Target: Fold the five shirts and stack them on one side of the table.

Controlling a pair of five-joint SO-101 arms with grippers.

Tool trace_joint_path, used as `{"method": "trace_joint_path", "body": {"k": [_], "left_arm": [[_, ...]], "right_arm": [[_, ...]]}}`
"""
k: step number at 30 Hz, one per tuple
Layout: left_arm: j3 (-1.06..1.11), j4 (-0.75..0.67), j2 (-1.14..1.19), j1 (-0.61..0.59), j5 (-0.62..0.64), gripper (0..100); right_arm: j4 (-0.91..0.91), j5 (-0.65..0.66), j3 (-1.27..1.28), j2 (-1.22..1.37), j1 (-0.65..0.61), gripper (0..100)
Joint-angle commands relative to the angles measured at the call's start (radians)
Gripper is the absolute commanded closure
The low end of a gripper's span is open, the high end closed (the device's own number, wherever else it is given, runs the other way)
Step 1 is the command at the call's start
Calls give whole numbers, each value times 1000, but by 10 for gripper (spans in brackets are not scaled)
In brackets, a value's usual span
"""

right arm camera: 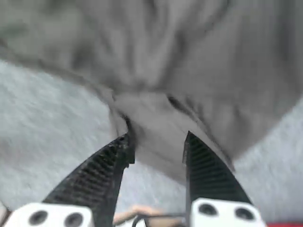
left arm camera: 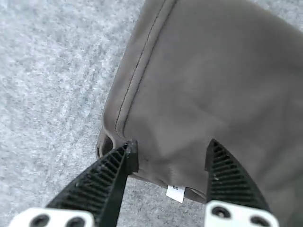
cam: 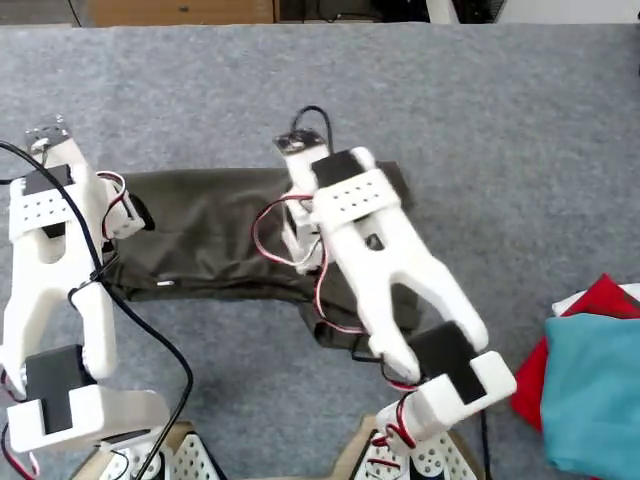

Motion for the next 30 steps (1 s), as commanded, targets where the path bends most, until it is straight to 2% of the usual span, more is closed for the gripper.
{"method": "trace_joint_path", "body": {"k": [1,4,13,21,26,30], "left_arm": [[-12,8,-10,12,12,761],[-14,6,-10,17,12,761],[-8,6,-10,15,8,761],[-8,3,-10,15,6,761],[-8,5,-10,11,6,761],[-8,6,-10,11,5,761]], "right_arm": [[-97,-23,-19,53,-24,811],[-127,-23,-28,151,-15,827],[-110,-15,-134,360,25,956],[26,-14,-213,361,30,961],[121,-9,-266,361,90,962],[233,55,-302,361,125,962]]}}
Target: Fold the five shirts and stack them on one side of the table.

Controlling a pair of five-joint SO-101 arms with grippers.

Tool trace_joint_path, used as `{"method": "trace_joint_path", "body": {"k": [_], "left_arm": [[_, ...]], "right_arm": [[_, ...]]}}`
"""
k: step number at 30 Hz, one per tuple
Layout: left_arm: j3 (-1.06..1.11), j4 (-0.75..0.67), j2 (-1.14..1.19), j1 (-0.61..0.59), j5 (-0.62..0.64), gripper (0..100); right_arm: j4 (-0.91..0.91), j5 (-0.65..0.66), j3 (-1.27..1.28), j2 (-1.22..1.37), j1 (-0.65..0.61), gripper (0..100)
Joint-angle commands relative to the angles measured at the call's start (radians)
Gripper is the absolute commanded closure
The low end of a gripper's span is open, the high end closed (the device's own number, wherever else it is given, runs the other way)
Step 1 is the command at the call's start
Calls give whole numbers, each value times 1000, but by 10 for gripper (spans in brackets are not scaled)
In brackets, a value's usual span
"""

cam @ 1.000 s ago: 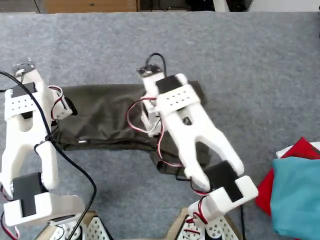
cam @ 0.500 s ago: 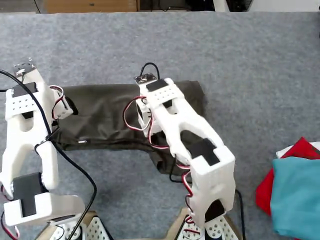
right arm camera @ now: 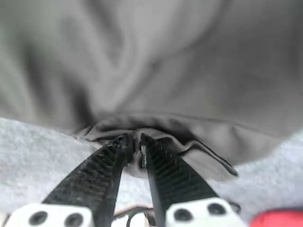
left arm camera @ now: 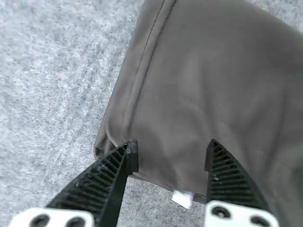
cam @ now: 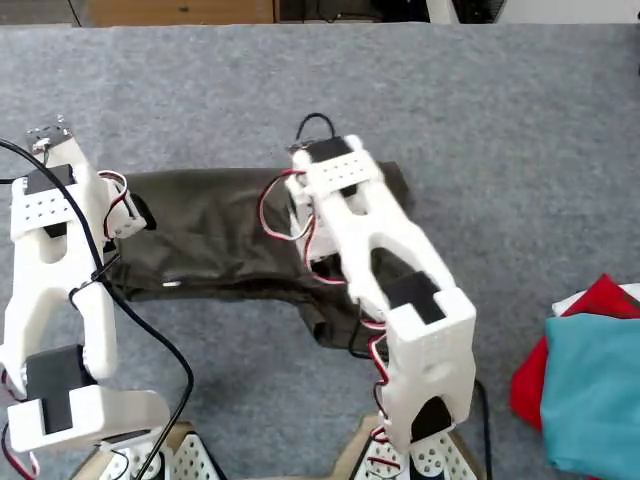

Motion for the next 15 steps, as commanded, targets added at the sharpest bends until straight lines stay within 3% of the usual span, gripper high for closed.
{"method": "trace_joint_path", "body": {"k": [1,15], "left_arm": [[-8,6,-10,3,0,761],[-6,8,-10,3,0,761]], "right_arm": [[98,40,-58,-4,28,962],[130,23,122,-173,-177,962]]}}
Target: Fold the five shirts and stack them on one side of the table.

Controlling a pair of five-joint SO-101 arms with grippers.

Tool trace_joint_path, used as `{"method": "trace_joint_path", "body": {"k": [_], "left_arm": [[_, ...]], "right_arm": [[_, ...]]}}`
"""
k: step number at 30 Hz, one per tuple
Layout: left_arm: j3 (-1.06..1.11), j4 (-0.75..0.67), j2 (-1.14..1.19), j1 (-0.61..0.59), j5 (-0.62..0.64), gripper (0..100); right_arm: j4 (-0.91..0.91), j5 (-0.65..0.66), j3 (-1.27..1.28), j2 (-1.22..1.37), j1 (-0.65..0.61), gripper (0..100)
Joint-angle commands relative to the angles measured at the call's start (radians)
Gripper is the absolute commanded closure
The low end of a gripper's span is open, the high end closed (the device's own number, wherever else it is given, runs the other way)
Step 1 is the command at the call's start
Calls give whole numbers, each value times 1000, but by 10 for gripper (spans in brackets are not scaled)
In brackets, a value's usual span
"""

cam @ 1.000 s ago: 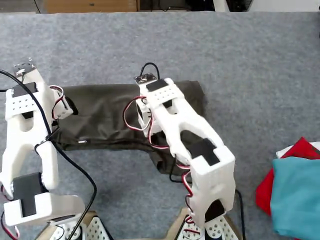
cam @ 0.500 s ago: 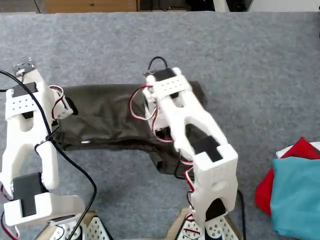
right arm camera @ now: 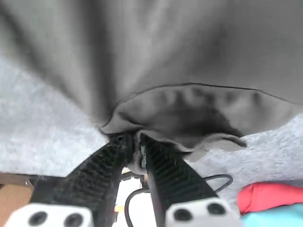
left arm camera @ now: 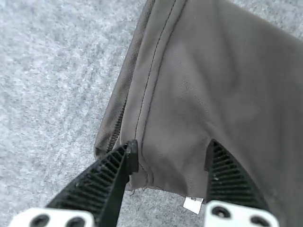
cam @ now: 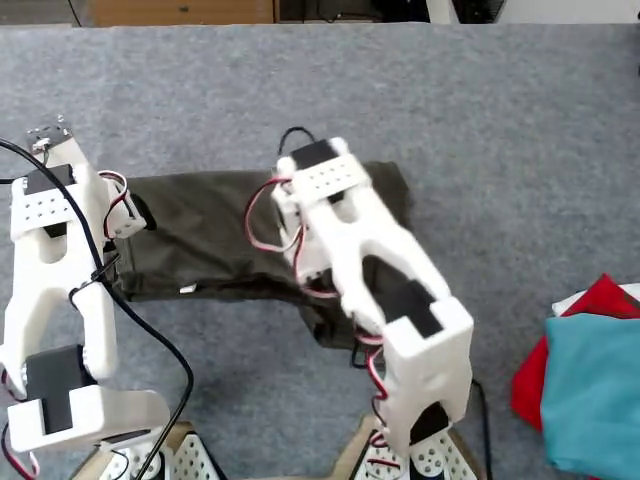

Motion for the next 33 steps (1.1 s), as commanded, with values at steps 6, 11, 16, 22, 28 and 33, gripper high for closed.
{"method": "trace_joint_path", "body": {"k": [6,11,16,22,28,33], "left_arm": [[5,8,-10,3,0,761],[38,5,-10,3,-2,761],[49,6,-10,2,-40,762],[41,6,-10,2,-37,762],[38,-11,-10,5,-29,762],[34,-112,-10,11,38,762]], "right_arm": [[18,-20,163,-127,-101,961],[20,-26,185,-163,-104,958],[25,-20,196,-223,-105,910],[23,-5,275,-332,-163,712],[-11,5,271,-452,-163,740],[-201,29,203,-450,13,891]]}}
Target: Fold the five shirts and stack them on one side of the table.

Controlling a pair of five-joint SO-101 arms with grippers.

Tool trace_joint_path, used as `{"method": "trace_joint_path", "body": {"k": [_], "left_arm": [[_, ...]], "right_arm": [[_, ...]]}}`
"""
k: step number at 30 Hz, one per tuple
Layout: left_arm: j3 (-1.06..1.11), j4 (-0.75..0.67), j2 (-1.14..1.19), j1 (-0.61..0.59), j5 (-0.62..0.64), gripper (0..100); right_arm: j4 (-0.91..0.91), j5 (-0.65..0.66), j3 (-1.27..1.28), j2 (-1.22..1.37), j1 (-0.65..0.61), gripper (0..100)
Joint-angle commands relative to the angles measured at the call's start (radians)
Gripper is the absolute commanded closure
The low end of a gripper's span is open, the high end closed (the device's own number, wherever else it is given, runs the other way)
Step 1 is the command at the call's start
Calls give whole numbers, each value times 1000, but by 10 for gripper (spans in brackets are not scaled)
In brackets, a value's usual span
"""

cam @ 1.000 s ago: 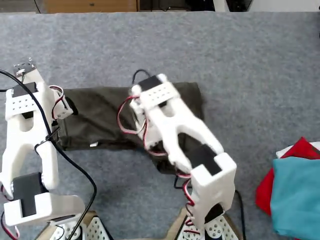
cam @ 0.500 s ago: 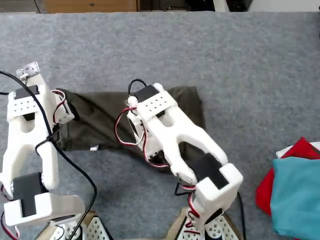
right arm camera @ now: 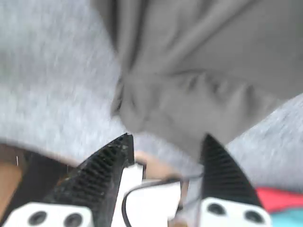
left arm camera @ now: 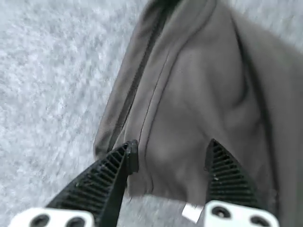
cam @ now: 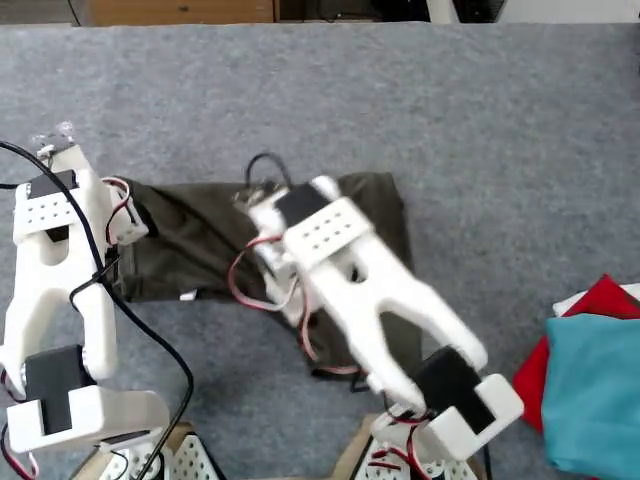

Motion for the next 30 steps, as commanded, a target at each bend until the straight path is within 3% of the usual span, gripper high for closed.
{"method": "trace_joint_path", "body": {"k": [1,3,6,14,18,26,30], "left_arm": [[-31,-60,-10,15,37,762],[-57,-64,-4,28,51,762],[-117,-68,28,44,78,762],[-310,-60,272,77,130,791],[-425,-23,374,78,190,827],[-701,209,427,118,203,925],[-726,229,430,120,204,964]], "right_arm": [[-144,12,-91,-50,143,932],[-222,6,-125,-33,219,998],[-348,11,-166,19,298,981],[-549,6,-272,278,355,991],[-563,5,-374,395,381,992],[-508,6,-496,469,432,992],[-516,6,-501,495,435,992]]}}
